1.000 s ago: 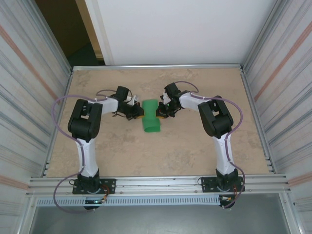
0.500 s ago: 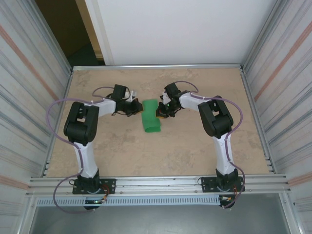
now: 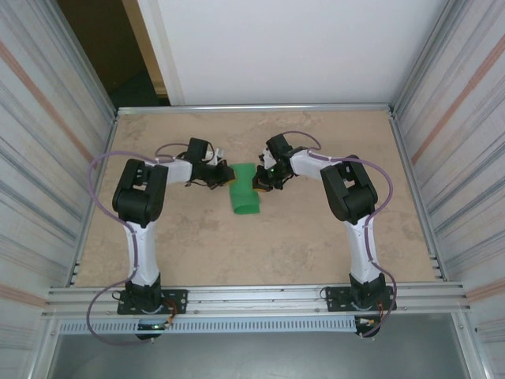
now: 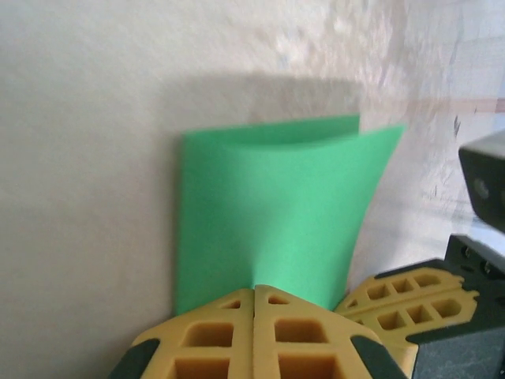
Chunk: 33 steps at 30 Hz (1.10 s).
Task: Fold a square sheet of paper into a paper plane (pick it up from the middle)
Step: First fold the square sheet of paper in half at the center of the table.
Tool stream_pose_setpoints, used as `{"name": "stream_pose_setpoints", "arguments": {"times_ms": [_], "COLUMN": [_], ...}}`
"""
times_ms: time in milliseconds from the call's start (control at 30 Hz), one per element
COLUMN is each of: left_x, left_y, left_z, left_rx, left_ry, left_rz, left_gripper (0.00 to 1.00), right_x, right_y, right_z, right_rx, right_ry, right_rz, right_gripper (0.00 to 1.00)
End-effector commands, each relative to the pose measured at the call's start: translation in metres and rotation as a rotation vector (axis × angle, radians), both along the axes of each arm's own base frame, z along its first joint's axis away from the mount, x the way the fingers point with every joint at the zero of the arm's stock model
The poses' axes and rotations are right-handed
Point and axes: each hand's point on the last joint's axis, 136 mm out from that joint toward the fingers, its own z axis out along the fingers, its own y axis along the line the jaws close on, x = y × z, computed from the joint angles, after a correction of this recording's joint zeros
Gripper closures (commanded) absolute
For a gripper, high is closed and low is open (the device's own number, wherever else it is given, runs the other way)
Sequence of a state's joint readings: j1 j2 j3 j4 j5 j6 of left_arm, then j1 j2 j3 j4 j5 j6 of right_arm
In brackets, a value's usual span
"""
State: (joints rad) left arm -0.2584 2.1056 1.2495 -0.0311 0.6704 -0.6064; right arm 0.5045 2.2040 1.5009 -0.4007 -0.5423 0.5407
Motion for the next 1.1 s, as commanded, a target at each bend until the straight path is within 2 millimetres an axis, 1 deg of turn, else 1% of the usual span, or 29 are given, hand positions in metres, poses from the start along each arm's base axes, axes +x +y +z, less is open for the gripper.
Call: {"name": "stream_pose_setpoints", "arguments": {"times_ms": [0, 67, 133, 167, 200, 233, 300, 333, 400, 433, 500, 567, 633, 667, 700, 767, 900, 1067], "left_x": [0.015, 0.022, 0.024, 0.024, 0.023, 0.02, 0.014, 0.011, 0.005, 0.003, 0.001, 0.003, 0.008, 0.011, 0.011, 0.015, 0.025, 0.04], "left_y": [0.041, 0.05, 0.048, 0.044, 0.035, 0.027, 0.012, 0.004, -0.008, -0.017, -0.027, -0.031, -0.029, -0.027, -0.024, -0.017, 0.009, 0.042], "left_z": [-0.025, -0.02, -0.001, 0.01, 0.029, 0.041, 0.055, 0.057, 0.054, 0.05, 0.04, 0.03, 0.025, 0.026, 0.012, 0.004, -0.013, -0.028], "left_rx": [0.081, 0.081, 0.028, -0.005, -0.049, -0.074, -0.082, -0.077, -0.057, -0.048, -0.03, -0.018, -0.003, 0.005, 0.025, 0.041, 0.042, 0.091], "left_ry": [0.038, 0.033, 0.026, 0.017, -0.013, -0.037, -0.063, -0.069, -0.065, -0.06, -0.043, -0.022, -0.017, -0.022, 0.008, 0.028, 0.061, 0.085], "left_rz": [0.09, 0.113, 0.127, 0.131, 0.126, 0.119, 0.095, 0.078, 0.055, 0.038, 0.017, 0.011, 0.018, 0.023, 0.024, 0.027, 0.076, 0.127], "left_gripper": [0.99, 1.0, 1.0, 1.0, 1.0, 1.0, 1.0, 1.0, 1.0, 0.99, 1.0, 1.0, 0.99, 0.99, 1.0, 0.99, 0.99, 0.99], "right_x": [-0.074, -0.074, -0.074, -0.073, -0.073, -0.073, -0.073, -0.073, -0.075, -0.076, -0.075, -0.076, -0.076, -0.076, -0.076, -0.075, -0.077, -0.077], "right_y": [-0.08, -0.08, -0.08, -0.079, -0.078, -0.079, -0.078, -0.08, -0.081, -0.081, -0.082, -0.082, -0.081, -0.082, -0.082, -0.083, -0.082, -0.083], "right_z": [-0.104, -0.104, -0.103, -0.102, -0.102, -0.101, -0.101, -0.102, -0.103, -0.104, -0.103, -0.103, -0.102, -0.103, -0.103, -0.103, -0.103, -0.104], "right_rx": [-0.413, -0.411, -0.407, -0.404, -0.405, -0.404, -0.406, -0.41, -0.414, -0.414, -0.418, -0.418, -0.418, -0.419, -0.419, -0.419, -0.412, -0.412], "right_ry": [0.267, 0.268, 0.271, 0.271, 0.272, 0.272, 0.272, 0.274, 0.279, 0.28, 0.278, 0.278, 0.275, 0.277, 0.277, 0.277, 0.282, 0.283], "right_rz": [-0.005, -0.006, -0.004, -0.004, -0.003, -0.006, -0.007, -0.009, -0.009, -0.007, -0.007, -0.004, -0.005, -0.006, -0.005, -0.006, -0.004, -0.007], "right_gripper": [1.0, 1.0, 1.0, 1.0, 1.0, 1.0, 1.0, 1.0, 1.0, 1.0, 1.0, 1.0, 1.0, 1.0, 1.0, 1.0, 1.0, 1.0]}}
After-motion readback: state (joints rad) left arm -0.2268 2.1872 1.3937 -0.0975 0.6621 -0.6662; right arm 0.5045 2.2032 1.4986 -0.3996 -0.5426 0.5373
